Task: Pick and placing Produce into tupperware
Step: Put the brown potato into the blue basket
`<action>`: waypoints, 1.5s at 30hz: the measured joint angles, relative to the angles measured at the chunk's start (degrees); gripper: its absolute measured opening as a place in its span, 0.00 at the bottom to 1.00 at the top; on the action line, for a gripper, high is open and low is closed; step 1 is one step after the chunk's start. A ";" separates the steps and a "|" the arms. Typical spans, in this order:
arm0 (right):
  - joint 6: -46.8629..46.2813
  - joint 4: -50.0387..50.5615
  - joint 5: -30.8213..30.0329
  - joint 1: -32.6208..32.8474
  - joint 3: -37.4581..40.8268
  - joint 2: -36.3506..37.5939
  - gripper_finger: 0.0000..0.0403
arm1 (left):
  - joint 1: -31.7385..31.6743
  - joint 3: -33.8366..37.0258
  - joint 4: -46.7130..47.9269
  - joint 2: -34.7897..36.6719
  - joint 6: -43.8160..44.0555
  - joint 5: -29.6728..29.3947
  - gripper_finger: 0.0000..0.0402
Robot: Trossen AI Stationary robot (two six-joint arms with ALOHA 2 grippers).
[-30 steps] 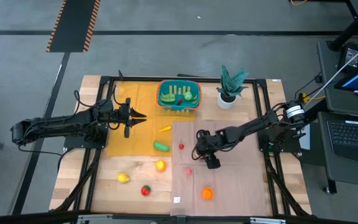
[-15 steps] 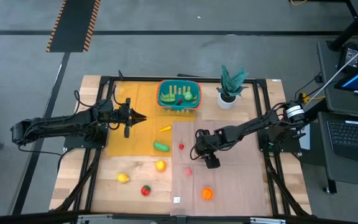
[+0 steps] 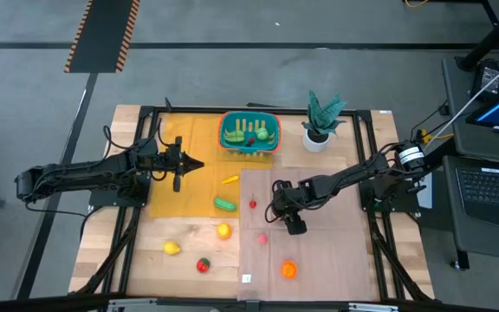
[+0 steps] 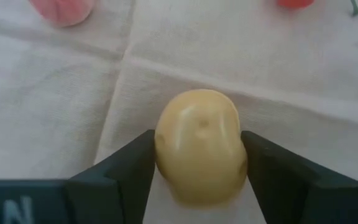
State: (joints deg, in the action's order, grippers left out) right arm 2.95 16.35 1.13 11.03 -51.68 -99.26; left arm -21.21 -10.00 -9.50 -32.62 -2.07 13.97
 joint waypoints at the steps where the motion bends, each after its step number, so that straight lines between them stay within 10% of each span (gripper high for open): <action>1: 0.20 -0.18 0.00 0.00 0.00 0.00 0.53 | 0.00 0.00 0.00 0.00 0.00 -0.02 0.02; 28: -1.47 13.94 0.00 -1.84 -9.06 0.33 0.51 | -0.02 0.00 0.02 0.01 0.00 -0.01 0.13; 45: -5.75 9.59 -3.06 -9.71 -2.85 15.96 0.51 | -0.02 0.04 1.59 0.00 -0.43 -0.02 0.21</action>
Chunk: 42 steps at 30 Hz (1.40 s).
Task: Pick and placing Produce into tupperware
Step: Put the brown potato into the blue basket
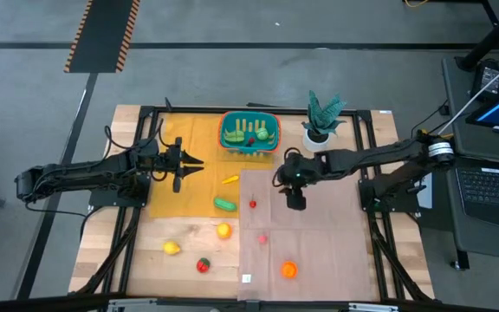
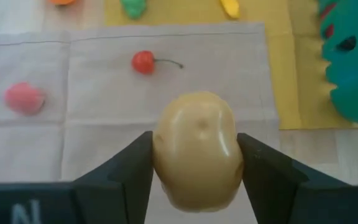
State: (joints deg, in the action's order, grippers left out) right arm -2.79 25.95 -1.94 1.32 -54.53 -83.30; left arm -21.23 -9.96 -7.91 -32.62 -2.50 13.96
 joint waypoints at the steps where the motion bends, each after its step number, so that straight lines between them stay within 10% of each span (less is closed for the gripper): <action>1: -0.21 -2.06 -0.08 -0.16 1.52 0.66 0.51 | 0.02 0.00 0.00 0.00 -0.68 0.00 0.22; 22: -1.48 -66.27 4.04 -0.38 33.14 7.73 0.51 | 0.00 0.00 -0.28 0.00 -2.19 0.02 0.23; 33: 0.12 -75.30 3.92 -0.41 36.48 7.71 0.51 | 0.00 1.72 -2.27 -0.16 -2.61 0.04 0.19; 42: 1.56 -76.31 -9.18 -0.41 34.90 7.62 0.51 | 0.02 1.86 -5.56 -0.18 -2.59 -3.50 0.16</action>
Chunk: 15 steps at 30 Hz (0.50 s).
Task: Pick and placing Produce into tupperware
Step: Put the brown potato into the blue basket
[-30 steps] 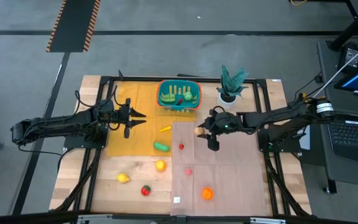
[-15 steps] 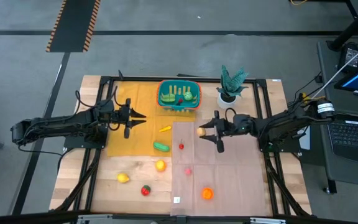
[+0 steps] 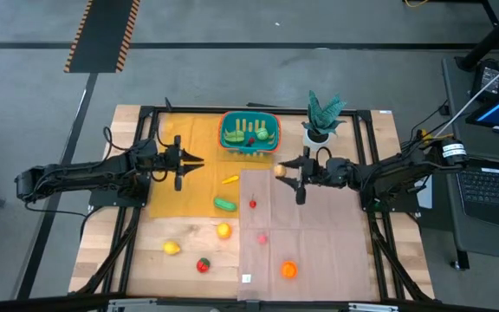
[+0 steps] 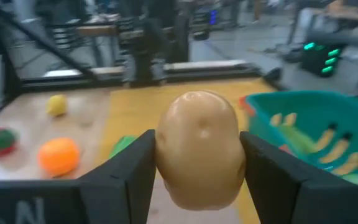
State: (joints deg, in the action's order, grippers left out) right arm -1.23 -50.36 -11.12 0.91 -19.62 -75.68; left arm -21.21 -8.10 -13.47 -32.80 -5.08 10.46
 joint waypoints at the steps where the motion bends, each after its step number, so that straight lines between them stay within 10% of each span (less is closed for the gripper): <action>1: 0.52 -0.05 -1.08 0.00 -0.58 -0.29 0.51 | 0.00 0.00 -0.76 0.02 -0.04 -2.06 0.16; 15: 1.90 1.78 -17.02 -0.54 -9.54 -11.97 0.51 | -0.02 0.00 -2.60 -0.20 -0.13 -10.82 0.09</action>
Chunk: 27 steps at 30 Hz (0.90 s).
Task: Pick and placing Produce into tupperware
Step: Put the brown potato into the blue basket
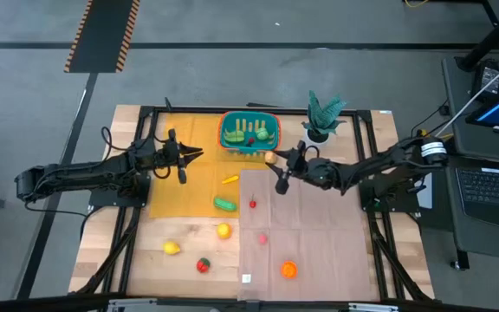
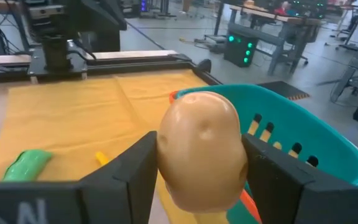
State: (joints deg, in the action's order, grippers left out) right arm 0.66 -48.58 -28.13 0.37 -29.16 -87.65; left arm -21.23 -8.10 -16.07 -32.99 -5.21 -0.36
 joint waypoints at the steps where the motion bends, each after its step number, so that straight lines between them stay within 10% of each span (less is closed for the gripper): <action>1: -0.06 0.00 0.10 -0.25 -0.56 -0.49 0.51 | 0.00 0.00 0.02 0.00 0.00 0.00 0.09; 27: 1.54 16.55 10.63 -15.00 -17.64 -6.46 0.51 | 0.00 0.00 0.24 0.00 -1.49 -0.02 0.03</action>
State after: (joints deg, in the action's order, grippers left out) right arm 2.21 -32.03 -17.51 -14.63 -46.80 -94.11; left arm -21.23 -8.10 -15.83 -32.99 -6.70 -0.38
